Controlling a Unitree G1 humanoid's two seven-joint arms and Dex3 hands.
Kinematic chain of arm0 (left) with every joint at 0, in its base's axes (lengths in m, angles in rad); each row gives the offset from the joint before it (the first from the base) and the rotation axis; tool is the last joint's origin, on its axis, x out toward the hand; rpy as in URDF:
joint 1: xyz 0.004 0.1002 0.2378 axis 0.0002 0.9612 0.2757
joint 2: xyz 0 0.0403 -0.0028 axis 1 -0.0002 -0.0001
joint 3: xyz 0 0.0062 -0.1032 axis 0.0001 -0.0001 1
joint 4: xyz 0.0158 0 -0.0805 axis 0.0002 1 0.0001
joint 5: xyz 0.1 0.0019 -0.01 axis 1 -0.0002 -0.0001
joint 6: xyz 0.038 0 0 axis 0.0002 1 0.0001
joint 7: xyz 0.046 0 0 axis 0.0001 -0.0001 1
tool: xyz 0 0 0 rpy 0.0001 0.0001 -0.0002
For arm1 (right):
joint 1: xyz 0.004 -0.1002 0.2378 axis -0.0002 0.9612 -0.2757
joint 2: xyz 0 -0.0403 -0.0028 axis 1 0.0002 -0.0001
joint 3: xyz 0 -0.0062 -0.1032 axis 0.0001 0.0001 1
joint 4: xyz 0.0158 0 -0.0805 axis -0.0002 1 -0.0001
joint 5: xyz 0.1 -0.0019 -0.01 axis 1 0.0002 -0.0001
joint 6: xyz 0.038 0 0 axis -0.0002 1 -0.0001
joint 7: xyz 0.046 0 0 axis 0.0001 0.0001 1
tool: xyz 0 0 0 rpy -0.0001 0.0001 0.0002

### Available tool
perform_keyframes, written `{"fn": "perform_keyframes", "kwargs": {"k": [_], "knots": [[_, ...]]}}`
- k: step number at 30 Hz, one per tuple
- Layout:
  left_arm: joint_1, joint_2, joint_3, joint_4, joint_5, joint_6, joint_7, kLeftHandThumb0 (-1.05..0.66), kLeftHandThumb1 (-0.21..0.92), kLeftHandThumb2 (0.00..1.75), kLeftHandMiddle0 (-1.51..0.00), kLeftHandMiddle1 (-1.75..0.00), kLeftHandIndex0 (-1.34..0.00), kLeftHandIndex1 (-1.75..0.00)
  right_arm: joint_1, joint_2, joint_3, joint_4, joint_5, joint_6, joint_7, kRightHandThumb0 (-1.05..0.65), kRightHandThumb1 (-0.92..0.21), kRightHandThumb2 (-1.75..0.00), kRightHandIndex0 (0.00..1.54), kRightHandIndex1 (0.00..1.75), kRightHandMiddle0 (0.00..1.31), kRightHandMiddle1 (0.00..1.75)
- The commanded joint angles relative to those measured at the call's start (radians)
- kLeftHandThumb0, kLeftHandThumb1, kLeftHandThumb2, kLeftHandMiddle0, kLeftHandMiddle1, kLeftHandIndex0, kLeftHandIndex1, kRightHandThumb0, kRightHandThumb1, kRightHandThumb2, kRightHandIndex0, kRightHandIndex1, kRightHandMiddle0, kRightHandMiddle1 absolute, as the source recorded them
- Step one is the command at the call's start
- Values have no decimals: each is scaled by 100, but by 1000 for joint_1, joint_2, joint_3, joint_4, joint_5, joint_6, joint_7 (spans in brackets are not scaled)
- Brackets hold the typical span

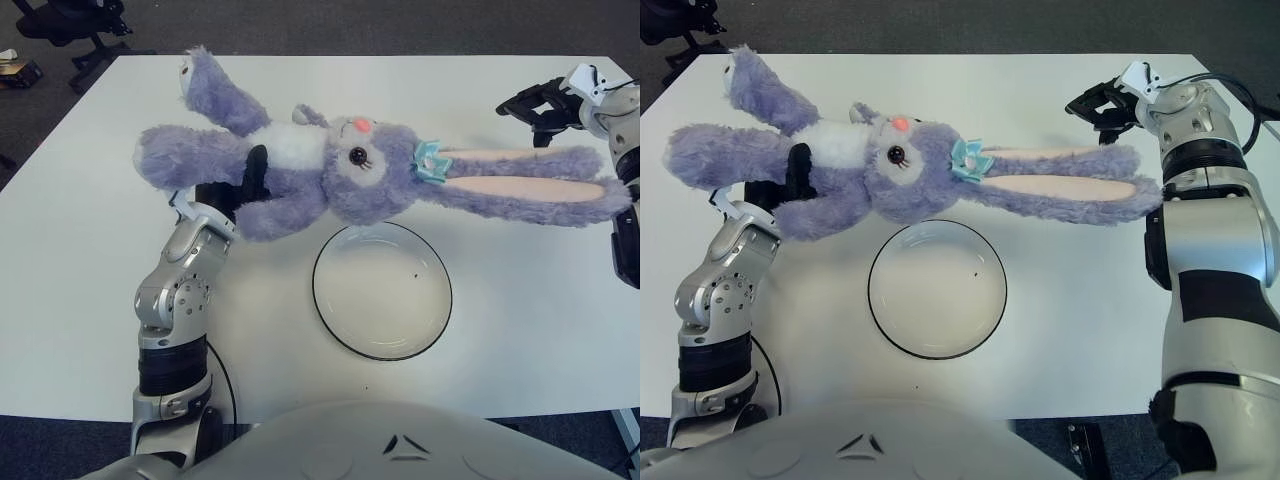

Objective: Put the doll into the plate.

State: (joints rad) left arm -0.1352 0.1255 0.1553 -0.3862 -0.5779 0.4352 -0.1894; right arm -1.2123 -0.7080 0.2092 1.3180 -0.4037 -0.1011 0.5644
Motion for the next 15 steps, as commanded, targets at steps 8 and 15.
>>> {"fn": "perform_keyframes", "kwargs": {"k": [8, 15], "knots": [[20, 38, -20, 45, 96, -153, -103, 27, 41, 99, -97, -175, -71, -175, -33, -43, -50, 4, 29, -34, 6, -59, -92, -68, 89, 0, 50, 2], [21, 36, -21, 56, 104, -175, -114, 27, 40, 100, -97, -175, -71, -175, -34, -44, -54, 6, 28, -38, 7, -59, -92, -68, 88, 0, 51, 3]]}}
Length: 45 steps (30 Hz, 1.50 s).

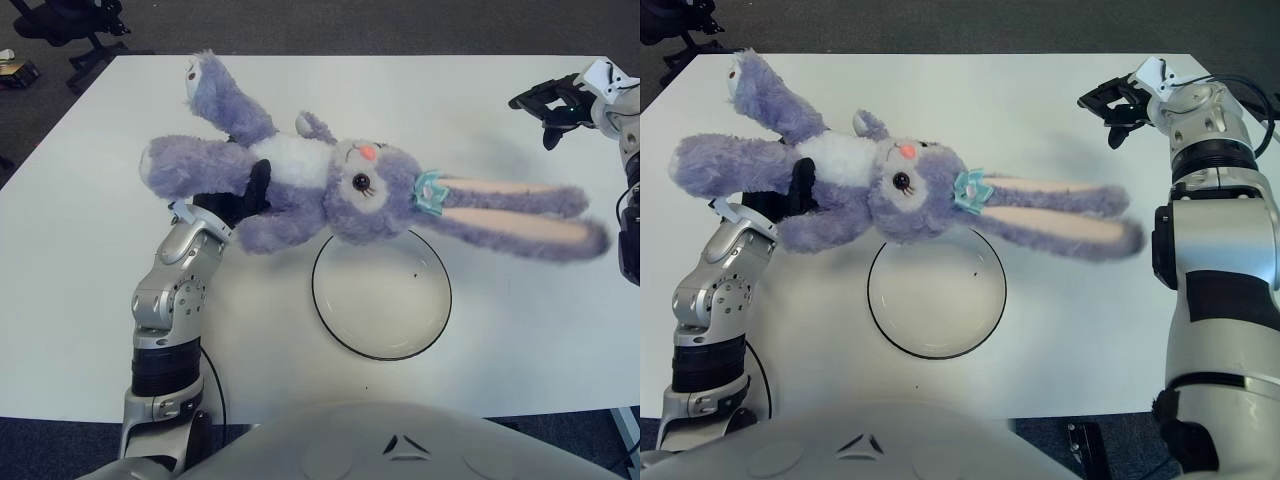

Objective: Put the doll into the plate.

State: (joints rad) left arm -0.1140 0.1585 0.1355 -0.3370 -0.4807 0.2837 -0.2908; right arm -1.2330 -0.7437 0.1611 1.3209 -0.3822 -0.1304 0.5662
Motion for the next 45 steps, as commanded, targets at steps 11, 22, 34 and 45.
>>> {"fn": "perform_keyframes", "kwargs": {"k": [11, 22, 34, 45], "knots": [[-2, 2, -24, 78, 85, -186, -76, 22, 43, 91, -98, -175, -72, -175, -44, 64, -271, -33, 269, 84, -172, -44, -92, -48, 99, 5, 63, 8], [0, -15, -49, 114, 149, -261, -61, 20, 46, 84, -97, -175, -72, -175, -62, 148, -332, -182, 371, 157, -223, -36, -92, -35, 107, 8, 40, 146], [11, -30, -62, 121, 177, -274, -46, 20, 46, 82, -96, -175, -72, -175, 12, 188, -382, -481, 495, 323, -181, -35, -92, -36, 110, 10, 37, 156], [11, -45, -76, 139, 205, -290, -37, 18, 50, 74, -94, -175, -71, -175, 62, 202, -370, -634, 562, 460, -98, -35, -92, -38, 91, 52, 35, 158]]}}
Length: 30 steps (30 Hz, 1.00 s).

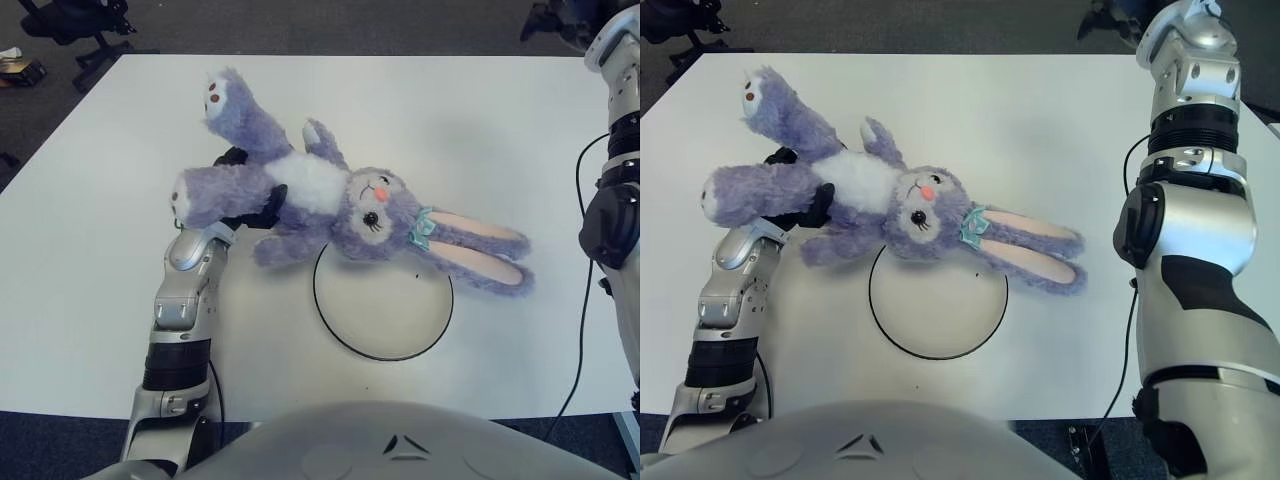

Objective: Put the doll into the plate.

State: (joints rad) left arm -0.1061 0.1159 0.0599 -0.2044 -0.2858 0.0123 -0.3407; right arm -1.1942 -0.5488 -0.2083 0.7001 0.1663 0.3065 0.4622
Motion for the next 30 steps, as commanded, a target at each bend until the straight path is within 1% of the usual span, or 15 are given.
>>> {"fn": "perform_keyframes", "kwargs": {"k": [1, 5, 6, 8, 9, 11, 15, 21, 23, 25, 30], "knots": [[3, -3, -1, 7, 11, -19, 13, 18, 50, 74, -94, -175, -71, -175, 24, 7, 0, -15, 14, 25, 6, -35, -92, -38, 89, 54, 35, 158], [3, -4, -1, 8, 12, -20, 12, 18, 51, 73, -94, -175, -71, -175, 25, 7, 0, -20, 15, 31, 5, -35, -92, -38, 86, 61, 35, 159], [-2, -10, -6, 15, 16, -21, 15, 18, 51, 73, -94, -175, -71, -175, 44, 42, -3, -73, 20, 67, -44, -35, -92, -38, 85, 62, 34, 159], [-9, -18, -14, 26, 22, -23, 18, 18, 51, 73, -94, -175, -70, -175, 70, 88, -6, -147, 26, 116, -108, -35, -92, -39, 83, 66, 34, 160], [-10, -20, -15, 29, 23, -24, 18, 17, 51, 72, -94, -175, -70, -175, 79, 99, -7, -171, 28, 133, -125, -35, -92, -40, 81, 70, 33, 161], [-10, -24, -20, 33, 27, -28, 21, 17, 52, 72, -94, -175, -70, -175, 91, 104, -6, -203, 31, 156, -133, -35, -92, -40, 80, 73, 32, 161], [-8, -36, -31, 38, 34, -36, 26, 17, 52, 71, -94, -175, -70, -175, 107, 106, -3, -239, 39, 192, -127, -35, -92, -41, 78, 76, 31, 163], [-8, -37, -32, 40, 36, -39, 27, 17, 53, 70, -93, -175, -69, -175, 113, 108, -6, -260, 39, 210, -131, -35, -92, -42, 78, 78, 30, 163], [17, -62, -64, 16, 32, -38, 27, 17, 54, 69, -93, -175, -69, -175, 116, 112, 6, -235, 40, 211, -104, -35, -92, -43, 78, 79, 30, 164], [35, -74, -82, -6, 33, -33, 30, 16, 55, 67, -92, -175, -68, -175, 116, 114, 15, -219, 37, 212, -92, -35, -92, -43, 78, 80, 29, 165], [44, -73, -89, -23, 34, -25, 37, 16, 56, 66, -92, -175, -68, -175, 114, 114, 18, -210, 32, 209, -88, -35, -92, -44, 78, 81, 29, 165]]}}
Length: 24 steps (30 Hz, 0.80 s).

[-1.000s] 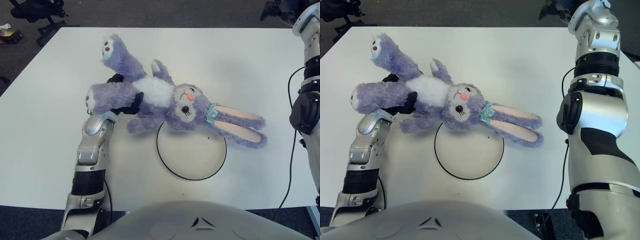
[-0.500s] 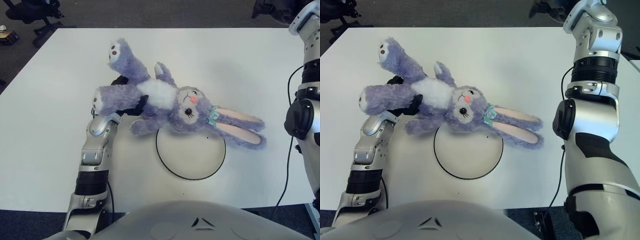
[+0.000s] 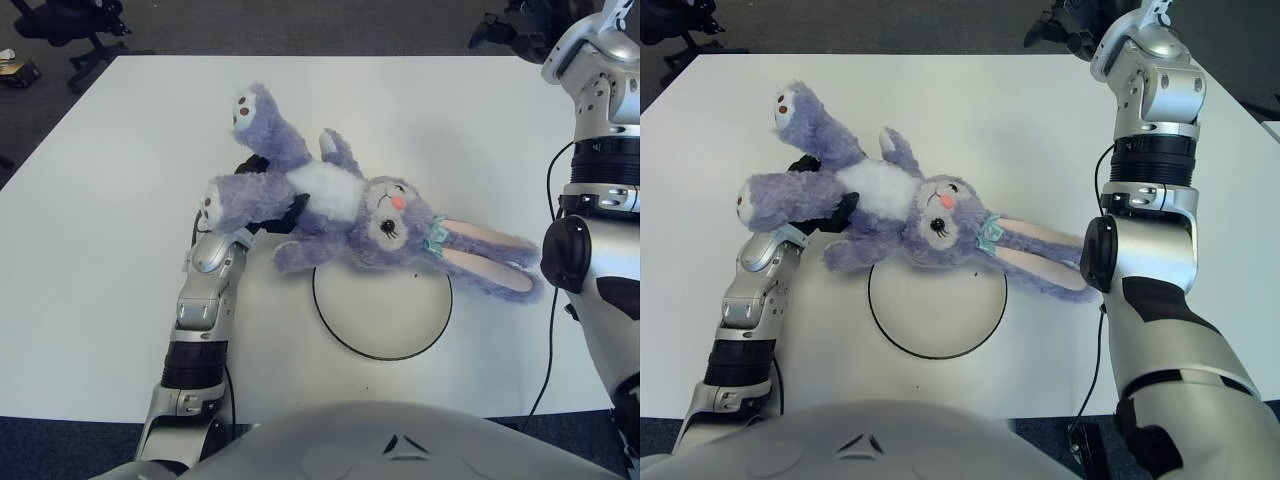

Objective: Put the doll into the plate.

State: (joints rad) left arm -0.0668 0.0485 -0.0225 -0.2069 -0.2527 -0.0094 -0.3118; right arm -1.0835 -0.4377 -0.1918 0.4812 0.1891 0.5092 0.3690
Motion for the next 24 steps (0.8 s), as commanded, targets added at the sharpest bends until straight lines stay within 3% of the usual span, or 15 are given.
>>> {"fn": "perform_keyframes", "kwargs": {"k": [1, 6, 10, 20, 24], "knots": [[6, -5, -7, -21, 1, -3, 8, 16, 56, 66, -92, -175, -68, -175, 3, 3, 2, 9, 10, 5, 5, -35, -92, -44, 78, 81, 29, 165], [10, -6, -10, -27, 2, -1, 11, 16, 56, 65, -92, -175, -68, -175, 2, 2, 3, 13, 9, 4, 6, -35, -92, -44, 78, 82, 29, 165], [48, 4, -33, -97, 15, 59, 28, 15, 56, 64, -91, -175, -67, -175, -7, 11, 10, 39, 1, -10, -2, -35, -92, -43, 77, 82, 30, 164], [56, 6, -42, -134, 24, 98, 40, 14, 57, 64, -90, -175, -65, -175, -11, 12, 13, 49, 0, -15, -8, -35, -92, -42, 77, 81, 30, 164], [61, 18, -57, -199, -40, 220, 19, 12, 56, 64, -89, -175, -64, -175, -17, 14, 23, 60, -9, -1, -21, -35, -92, -43, 77, 82, 29, 165]]}}
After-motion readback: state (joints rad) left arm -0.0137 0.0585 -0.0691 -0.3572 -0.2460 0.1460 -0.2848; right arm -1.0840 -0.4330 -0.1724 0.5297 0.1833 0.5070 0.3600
